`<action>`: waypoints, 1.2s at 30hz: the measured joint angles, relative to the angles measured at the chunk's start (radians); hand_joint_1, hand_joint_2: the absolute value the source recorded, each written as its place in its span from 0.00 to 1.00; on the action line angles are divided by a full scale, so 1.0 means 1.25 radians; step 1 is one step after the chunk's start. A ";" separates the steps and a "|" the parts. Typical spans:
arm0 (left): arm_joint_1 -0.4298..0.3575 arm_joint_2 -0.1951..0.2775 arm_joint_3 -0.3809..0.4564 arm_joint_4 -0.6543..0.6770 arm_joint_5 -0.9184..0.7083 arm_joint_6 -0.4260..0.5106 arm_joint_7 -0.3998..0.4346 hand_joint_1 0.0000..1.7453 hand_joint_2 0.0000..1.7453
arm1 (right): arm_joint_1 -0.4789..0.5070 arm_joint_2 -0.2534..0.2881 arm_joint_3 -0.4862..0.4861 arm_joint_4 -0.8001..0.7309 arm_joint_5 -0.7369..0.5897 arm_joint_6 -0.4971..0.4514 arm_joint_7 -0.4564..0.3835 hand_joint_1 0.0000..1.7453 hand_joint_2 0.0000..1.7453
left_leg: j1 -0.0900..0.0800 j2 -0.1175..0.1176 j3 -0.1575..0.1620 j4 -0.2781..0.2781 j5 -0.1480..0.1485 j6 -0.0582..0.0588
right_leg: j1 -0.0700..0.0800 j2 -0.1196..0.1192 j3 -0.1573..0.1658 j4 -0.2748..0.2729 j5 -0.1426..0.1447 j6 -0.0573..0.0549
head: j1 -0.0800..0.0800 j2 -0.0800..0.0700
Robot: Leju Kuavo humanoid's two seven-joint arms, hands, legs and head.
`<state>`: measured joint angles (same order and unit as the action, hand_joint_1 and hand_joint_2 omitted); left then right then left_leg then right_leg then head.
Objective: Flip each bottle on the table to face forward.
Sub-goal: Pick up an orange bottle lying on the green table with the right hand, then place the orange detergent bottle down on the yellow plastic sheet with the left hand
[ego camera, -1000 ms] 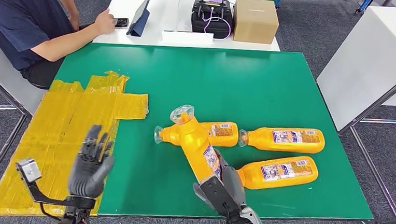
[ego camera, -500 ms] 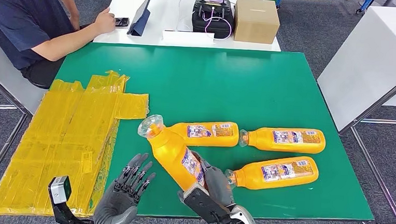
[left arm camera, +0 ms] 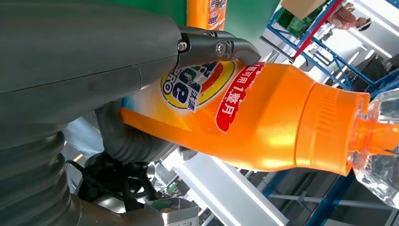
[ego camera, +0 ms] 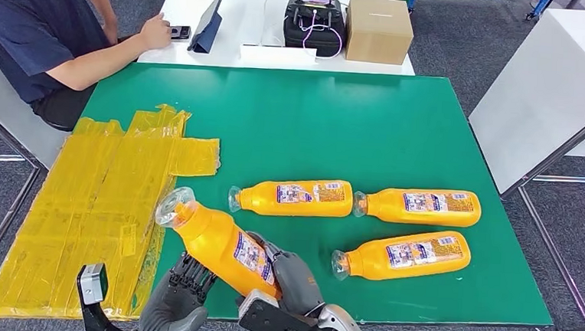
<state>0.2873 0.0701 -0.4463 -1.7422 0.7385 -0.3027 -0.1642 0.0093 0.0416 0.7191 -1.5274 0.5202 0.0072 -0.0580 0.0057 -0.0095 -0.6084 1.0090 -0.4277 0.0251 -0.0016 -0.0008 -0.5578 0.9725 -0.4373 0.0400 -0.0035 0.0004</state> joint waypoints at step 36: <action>0.004 -0.043 0.049 0.000 -0.126 0.041 0.009 0.00 1.00 | -0.052 0.011 0.113 0.027 -0.043 0.099 -0.008 1.00 1.00 | 0.000 0.000 0.000 0.000 0.000 0.000 | 0.000 0.000 -0.001 0.000 0.000 0.000 | 0.000 0.000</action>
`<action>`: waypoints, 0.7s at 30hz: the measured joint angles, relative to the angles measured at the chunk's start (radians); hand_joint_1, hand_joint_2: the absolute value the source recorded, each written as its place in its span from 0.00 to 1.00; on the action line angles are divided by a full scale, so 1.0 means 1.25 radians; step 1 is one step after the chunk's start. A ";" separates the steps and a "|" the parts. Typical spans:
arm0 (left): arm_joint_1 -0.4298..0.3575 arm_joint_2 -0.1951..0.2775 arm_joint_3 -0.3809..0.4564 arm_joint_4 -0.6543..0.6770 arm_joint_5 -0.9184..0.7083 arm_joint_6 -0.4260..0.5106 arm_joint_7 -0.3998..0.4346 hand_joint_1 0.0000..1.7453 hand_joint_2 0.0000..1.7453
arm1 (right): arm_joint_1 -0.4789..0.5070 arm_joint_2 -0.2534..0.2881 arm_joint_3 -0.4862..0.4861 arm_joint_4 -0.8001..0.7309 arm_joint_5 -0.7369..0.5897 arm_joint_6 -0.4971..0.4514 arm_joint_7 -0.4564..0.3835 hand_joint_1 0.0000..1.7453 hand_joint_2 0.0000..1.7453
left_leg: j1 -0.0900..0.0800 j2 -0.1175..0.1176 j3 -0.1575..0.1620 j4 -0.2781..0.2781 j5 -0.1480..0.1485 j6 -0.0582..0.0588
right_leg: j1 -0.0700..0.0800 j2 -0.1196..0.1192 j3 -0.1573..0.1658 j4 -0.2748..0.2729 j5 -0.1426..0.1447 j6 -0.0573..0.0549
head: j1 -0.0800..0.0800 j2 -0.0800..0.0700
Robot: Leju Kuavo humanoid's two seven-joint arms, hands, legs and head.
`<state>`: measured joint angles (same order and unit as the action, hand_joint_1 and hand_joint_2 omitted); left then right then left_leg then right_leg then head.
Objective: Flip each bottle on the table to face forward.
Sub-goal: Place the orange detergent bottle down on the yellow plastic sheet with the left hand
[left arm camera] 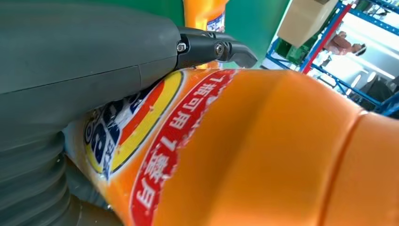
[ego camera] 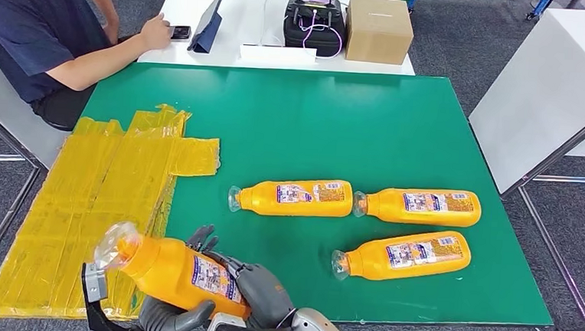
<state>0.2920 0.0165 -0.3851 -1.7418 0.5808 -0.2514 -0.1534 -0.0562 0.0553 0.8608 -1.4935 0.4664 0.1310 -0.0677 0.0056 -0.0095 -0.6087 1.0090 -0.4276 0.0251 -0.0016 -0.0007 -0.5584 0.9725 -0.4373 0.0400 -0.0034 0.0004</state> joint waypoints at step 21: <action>0.018 -0.011 0.023 0.000 0.018 -0.013 -0.008 1.00 1.00 | -0.006 -0.010 0.020 0.003 -0.027 0.008 -0.010 1.00 1.00 | 0.000 0.000 0.000 0.000 0.000 0.000 | 0.000 0.000 0.000 0.000 0.000 0.000 | 0.000 0.000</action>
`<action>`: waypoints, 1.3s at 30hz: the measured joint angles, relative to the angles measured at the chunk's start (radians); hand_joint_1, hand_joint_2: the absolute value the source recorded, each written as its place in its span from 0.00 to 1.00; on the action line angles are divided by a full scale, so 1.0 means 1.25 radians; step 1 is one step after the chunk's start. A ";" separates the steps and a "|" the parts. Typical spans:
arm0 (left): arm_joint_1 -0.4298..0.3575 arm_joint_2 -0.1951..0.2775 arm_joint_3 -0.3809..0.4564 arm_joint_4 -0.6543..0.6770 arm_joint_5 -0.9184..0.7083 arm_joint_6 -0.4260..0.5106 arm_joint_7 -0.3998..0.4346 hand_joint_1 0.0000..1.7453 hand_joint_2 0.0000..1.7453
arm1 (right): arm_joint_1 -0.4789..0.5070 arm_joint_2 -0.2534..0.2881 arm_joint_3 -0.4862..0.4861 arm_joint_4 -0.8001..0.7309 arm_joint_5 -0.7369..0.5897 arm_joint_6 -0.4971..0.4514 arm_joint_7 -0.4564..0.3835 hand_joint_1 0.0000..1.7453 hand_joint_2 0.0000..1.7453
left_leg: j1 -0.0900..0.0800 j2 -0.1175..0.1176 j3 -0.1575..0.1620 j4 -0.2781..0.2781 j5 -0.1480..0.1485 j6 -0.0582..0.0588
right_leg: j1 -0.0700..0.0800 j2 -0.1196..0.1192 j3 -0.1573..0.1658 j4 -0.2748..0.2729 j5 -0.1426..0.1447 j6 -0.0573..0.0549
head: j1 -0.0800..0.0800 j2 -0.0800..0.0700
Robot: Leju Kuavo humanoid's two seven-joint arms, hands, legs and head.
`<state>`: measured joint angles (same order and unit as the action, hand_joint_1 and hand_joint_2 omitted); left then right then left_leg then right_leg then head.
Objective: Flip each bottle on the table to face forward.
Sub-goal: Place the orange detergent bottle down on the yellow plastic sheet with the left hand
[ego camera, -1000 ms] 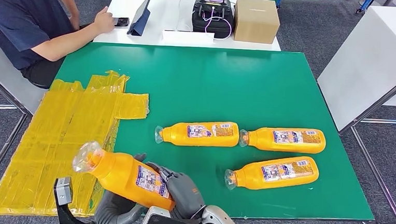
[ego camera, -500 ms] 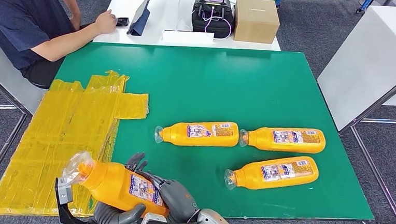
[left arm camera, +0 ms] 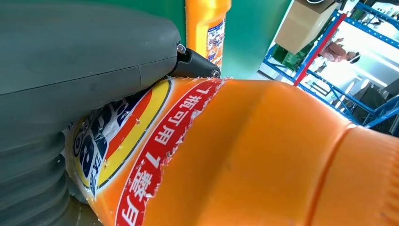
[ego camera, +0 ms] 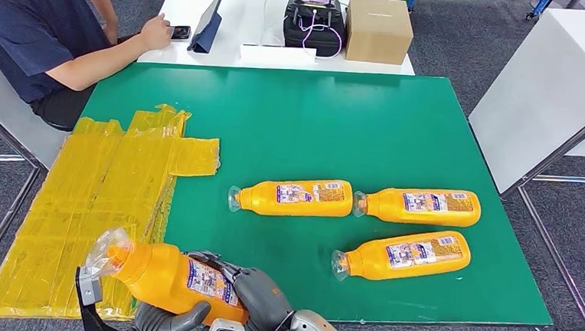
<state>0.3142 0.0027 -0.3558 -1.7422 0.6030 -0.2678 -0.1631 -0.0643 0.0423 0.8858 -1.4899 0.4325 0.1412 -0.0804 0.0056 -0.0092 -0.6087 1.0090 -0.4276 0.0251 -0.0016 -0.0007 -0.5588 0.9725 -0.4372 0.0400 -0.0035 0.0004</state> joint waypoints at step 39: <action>-0.042 -0.063 0.211 -0.094 -1.383 0.505 -0.019 1.00 1.00 | 0.207 -0.163 -0.170 -0.387 0.098 -0.240 0.122 0.00 0.00 | 0.000 -0.001 0.001 0.000 0.000 0.000 | 0.000 0.000 0.000 0.000 0.000 0.000 | 0.000 0.000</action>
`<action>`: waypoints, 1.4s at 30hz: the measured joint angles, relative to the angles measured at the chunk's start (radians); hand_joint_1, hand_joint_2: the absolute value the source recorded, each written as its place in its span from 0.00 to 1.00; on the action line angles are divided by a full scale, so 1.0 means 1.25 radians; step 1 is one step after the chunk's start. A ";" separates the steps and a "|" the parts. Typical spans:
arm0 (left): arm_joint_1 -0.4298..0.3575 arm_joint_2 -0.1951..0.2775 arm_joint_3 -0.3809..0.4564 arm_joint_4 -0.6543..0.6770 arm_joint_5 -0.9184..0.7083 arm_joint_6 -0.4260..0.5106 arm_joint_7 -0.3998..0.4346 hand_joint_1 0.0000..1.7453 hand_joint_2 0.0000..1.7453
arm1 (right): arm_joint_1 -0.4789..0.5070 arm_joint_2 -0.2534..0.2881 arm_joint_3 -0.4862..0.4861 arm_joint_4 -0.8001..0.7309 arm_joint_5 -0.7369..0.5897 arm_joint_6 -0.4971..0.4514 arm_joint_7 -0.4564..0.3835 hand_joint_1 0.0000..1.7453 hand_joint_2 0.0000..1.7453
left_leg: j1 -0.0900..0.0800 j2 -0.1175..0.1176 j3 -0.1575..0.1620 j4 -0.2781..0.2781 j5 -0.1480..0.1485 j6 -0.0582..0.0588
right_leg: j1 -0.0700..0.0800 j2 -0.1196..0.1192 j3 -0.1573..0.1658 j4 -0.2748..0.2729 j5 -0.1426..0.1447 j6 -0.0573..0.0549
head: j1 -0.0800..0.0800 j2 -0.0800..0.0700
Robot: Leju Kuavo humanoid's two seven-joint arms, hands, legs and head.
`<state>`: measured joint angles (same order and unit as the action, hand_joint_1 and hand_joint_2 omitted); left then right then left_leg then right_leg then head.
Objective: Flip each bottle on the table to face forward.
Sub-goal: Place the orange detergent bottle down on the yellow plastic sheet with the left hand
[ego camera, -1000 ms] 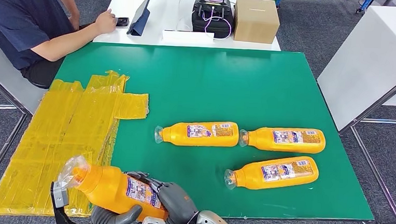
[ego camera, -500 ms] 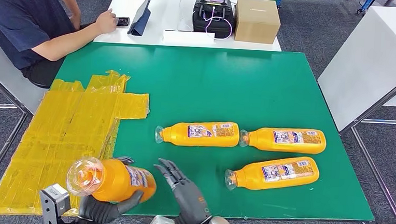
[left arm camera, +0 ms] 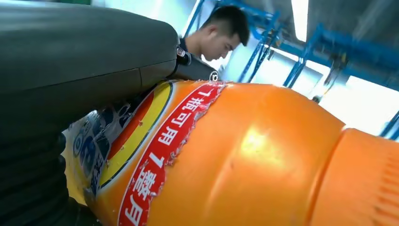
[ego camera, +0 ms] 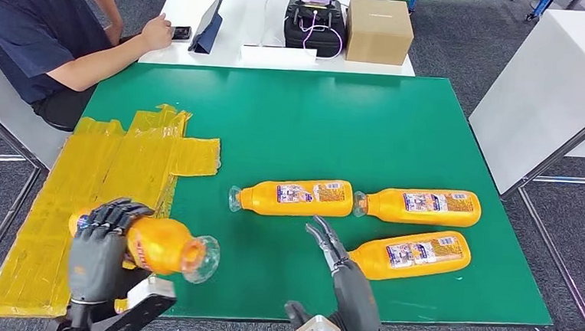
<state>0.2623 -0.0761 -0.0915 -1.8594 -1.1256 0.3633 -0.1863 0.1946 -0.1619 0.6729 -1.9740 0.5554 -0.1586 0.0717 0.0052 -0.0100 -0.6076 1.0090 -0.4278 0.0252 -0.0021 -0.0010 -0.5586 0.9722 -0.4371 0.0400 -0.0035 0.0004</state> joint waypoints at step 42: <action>-0.156 0.144 -0.093 0.373 -0.187 -0.093 0.225 0.00 0.00 | 0.034 -0.115 -0.095 -0.046 0.046 0.050 0.025 0.00 1.00 | 0.000 -0.001 0.007 0.000 0.000 0.000 | 0.000 -0.001 0.004 0.000 -0.001 0.000 | 0.000 0.000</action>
<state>0.0668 0.1043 -0.2079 -1.3930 -1.3594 0.2476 0.0948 0.2374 -0.3051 0.5540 -2.0316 0.6134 -0.0956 0.1029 0.0050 -0.0115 -0.5988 1.0085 -0.4281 0.0249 -0.0023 -0.0021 -0.5536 0.9721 -0.4379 0.0399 -0.0037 0.0004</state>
